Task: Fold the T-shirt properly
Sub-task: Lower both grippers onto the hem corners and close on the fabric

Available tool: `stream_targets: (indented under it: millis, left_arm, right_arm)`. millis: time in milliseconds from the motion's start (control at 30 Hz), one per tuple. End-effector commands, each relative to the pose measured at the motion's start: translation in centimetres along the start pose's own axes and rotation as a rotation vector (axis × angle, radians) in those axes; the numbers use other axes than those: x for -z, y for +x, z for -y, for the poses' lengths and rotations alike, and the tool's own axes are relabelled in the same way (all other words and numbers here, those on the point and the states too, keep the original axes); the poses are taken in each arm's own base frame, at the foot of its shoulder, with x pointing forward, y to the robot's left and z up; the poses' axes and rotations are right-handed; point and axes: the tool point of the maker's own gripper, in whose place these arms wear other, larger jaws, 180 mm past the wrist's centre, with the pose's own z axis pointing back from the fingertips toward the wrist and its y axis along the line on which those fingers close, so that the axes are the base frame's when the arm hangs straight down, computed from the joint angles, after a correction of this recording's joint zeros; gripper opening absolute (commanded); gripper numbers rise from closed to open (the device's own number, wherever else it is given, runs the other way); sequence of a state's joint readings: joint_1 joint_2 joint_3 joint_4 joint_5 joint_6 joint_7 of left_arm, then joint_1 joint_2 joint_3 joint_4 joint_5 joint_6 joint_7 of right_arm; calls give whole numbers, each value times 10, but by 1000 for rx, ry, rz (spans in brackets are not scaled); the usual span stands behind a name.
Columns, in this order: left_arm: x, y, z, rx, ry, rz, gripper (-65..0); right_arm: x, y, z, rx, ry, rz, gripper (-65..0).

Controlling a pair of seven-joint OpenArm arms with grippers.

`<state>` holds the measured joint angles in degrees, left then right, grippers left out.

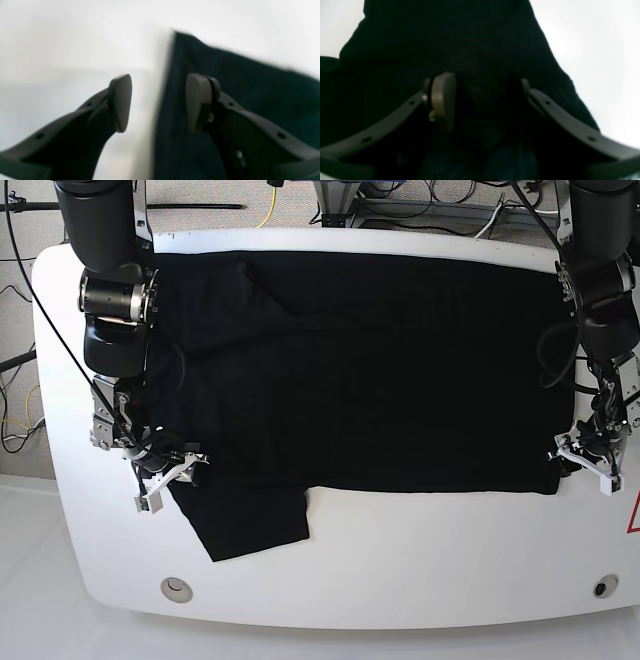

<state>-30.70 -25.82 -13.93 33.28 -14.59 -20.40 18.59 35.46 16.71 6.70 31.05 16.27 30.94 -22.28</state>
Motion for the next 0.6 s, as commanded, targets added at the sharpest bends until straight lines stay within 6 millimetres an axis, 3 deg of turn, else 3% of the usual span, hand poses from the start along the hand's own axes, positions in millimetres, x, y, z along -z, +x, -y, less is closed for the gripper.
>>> stream_targets:
  millis: [0,567]
  left_arm:
    - [-7,34,-12,-12,18,80,-328]
    - [-7,19,-1,47,-42,63,-338]
  right_arm:
    - [-4,29,0,-16,1,60,-330]
    - [-3,26,-1,-18,2,51,-331]
